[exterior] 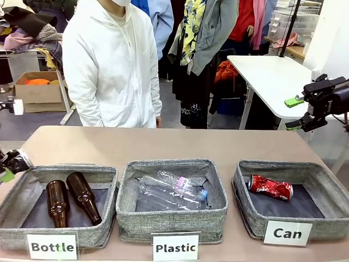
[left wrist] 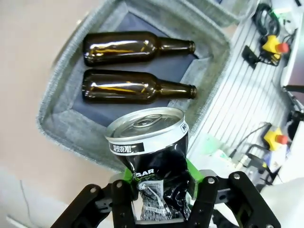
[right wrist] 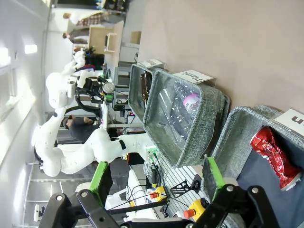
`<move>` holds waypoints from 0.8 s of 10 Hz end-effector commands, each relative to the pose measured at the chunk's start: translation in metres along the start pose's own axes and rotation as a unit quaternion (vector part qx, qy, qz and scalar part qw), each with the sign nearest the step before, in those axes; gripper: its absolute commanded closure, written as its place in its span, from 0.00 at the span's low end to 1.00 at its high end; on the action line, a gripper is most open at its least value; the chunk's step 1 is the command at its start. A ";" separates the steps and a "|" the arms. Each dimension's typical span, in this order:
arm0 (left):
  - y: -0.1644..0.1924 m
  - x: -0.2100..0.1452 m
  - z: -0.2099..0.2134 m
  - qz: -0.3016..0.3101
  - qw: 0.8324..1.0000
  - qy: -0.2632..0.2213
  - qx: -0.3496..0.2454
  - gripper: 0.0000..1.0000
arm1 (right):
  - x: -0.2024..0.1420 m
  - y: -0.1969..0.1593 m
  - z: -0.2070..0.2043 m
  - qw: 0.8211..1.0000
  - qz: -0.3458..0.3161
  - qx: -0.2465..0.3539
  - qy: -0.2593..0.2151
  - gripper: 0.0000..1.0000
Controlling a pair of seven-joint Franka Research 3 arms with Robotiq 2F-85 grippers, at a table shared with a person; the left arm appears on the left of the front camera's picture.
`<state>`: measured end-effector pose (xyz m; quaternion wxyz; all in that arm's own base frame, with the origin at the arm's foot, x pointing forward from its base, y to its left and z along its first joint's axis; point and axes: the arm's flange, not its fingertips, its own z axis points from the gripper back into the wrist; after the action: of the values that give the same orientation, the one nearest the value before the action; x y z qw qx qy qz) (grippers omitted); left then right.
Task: Sort the can waste into the basket.
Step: Pick up the can waste from the table and place it in the right Fabric basket.
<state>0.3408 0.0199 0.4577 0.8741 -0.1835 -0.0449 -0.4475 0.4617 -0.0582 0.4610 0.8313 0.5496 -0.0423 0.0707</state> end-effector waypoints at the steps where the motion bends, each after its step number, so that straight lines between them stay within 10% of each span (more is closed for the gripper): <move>1: -0.001 0.005 0.004 0.007 1.000 0.017 -0.007 0.69 | 0.000 0.002 0.002 1.000 0.009 0.000 0.003 0.00; 4: -0.001 0.003 -0.003 0.000 1.000 0.007 -0.009 0.61 | 0.000 0.000 0.000 1.000 0.000 0.000 0.000 0.00; 6: -0.034 0.084 0.027 -0.033 0.995 -0.024 0.089 0.61 | -0.008 0.026 -0.012 0.992 -0.011 -0.089 0.091 0.00; 8: -0.071 0.197 0.039 -0.153 0.976 -0.020 0.154 0.61 | -0.042 0.026 0.019 0.989 -0.055 -0.116 0.079 0.00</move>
<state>0.3684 -0.1243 0.5530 0.8291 -0.0791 -0.1436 -0.5345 0.4365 -0.0520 0.4763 0.8852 0.4560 0.0324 0.0866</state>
